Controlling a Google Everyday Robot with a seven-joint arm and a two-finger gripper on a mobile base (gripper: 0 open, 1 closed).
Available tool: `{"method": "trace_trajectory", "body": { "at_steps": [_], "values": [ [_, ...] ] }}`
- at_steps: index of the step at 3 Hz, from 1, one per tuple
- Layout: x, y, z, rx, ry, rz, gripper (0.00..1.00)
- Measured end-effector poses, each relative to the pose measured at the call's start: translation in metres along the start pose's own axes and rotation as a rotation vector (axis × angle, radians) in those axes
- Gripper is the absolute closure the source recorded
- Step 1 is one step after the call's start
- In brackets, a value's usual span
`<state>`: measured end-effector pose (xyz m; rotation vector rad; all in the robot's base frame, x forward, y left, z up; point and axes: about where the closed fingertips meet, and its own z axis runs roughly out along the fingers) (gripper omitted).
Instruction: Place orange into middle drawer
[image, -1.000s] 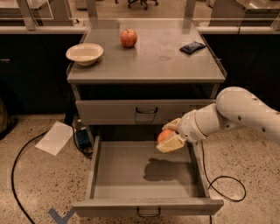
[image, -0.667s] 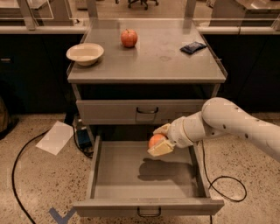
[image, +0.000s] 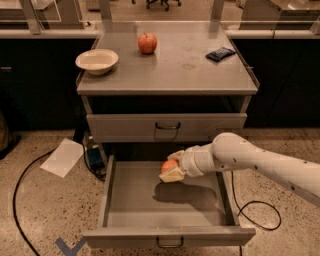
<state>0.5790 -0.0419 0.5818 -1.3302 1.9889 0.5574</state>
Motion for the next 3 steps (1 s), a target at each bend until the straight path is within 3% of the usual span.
{"method": "trace_trajectory", "body": {
  "at_steps": [1, 2, 3],
  "values": [
    [0.031, -0.009, 0.032, -0.005, 0.035, 0.067, 1.0],
    [0.031, -0.009, 0.032, -0.005, 0.035, 0.067, 1.0],
    [0.047, -0.001, 0.043, -0.002, 0.047, 0.094, 1.0]
  ]
}}
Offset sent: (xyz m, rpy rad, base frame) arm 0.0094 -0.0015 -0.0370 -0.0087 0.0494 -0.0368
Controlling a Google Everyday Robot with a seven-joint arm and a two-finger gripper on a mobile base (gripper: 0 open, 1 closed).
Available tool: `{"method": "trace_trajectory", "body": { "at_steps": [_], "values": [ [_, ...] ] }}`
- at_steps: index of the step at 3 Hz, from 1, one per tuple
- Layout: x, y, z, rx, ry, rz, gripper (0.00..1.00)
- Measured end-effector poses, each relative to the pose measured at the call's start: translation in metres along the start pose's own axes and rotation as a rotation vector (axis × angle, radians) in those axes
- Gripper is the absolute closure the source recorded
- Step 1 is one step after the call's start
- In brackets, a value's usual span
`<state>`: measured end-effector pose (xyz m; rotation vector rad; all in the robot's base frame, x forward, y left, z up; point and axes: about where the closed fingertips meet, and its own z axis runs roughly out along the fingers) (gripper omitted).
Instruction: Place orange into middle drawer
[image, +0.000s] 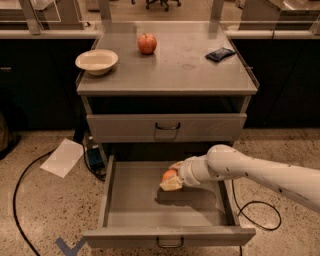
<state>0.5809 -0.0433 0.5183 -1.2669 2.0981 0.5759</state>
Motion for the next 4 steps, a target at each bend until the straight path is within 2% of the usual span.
{"method": "trace_trajectory", "body": {
  "at_steps": [2, 3, 4],
  "values": [
    [0.081, 0.027, 0.08, -0.082, 0.126, 0.095, 1.0],
    [0.113, 0.034, 0.112, -0.099, 0.166, 0.146, 1.0],
    [0.111, 0.034, 0.109, -0.099, 0.166, 0.146, 1.0]
  ]
}}
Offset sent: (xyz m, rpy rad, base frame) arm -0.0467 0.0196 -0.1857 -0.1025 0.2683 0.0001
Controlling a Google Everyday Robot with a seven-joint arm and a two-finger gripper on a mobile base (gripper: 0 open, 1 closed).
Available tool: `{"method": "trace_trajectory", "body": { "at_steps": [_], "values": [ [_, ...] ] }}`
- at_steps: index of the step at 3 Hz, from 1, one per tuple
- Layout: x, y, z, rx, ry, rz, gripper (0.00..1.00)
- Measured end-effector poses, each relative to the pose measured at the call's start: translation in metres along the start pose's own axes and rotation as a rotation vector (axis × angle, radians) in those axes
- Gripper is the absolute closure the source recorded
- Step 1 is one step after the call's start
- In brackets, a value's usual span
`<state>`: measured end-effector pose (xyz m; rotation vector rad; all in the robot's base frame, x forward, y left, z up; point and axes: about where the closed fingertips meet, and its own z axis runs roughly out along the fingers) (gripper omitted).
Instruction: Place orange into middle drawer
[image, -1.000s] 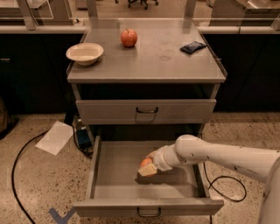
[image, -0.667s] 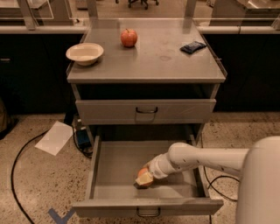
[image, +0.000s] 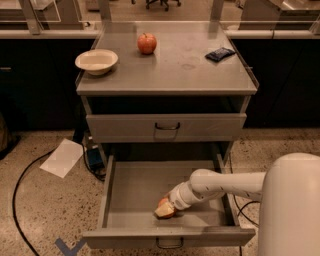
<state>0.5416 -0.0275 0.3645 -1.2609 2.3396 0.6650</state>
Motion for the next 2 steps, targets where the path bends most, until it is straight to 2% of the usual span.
{"method": "trace_trajectory", "body": {
  "at_steps": [1, 2],
  "values": [
    [0.0, 0.0, 0.0, 0.0, 0.0, 0.0, 0.85],
    [0.0, 0.0, 0.0001, 0.0, 0.0, 0.0, 0.64]
  ]
}}
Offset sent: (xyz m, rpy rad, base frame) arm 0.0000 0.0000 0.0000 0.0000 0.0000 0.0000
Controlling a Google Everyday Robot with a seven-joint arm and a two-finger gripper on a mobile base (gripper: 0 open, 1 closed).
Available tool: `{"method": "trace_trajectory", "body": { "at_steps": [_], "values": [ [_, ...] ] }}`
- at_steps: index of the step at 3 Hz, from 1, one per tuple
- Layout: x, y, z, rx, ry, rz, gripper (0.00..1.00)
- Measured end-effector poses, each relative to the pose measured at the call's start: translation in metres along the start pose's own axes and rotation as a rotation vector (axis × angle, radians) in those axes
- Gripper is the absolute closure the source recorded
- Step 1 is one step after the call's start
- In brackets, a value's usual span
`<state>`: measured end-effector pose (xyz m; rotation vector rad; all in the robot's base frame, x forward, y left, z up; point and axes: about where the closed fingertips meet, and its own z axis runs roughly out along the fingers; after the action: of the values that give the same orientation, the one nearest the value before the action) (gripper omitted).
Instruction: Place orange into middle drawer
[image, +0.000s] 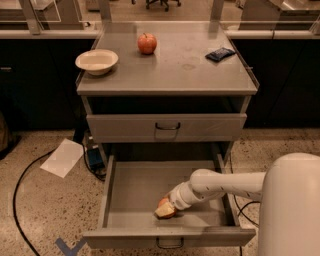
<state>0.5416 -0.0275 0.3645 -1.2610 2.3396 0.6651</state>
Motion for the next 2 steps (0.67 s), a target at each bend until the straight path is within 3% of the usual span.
{"method": "trace_trajectory", "body": {
  "at_steps": [2],
  "values": [
    [0.0, 0.0, 0.0001, 0.0, 0.0, 0.0, 0.17]
  ]
}}
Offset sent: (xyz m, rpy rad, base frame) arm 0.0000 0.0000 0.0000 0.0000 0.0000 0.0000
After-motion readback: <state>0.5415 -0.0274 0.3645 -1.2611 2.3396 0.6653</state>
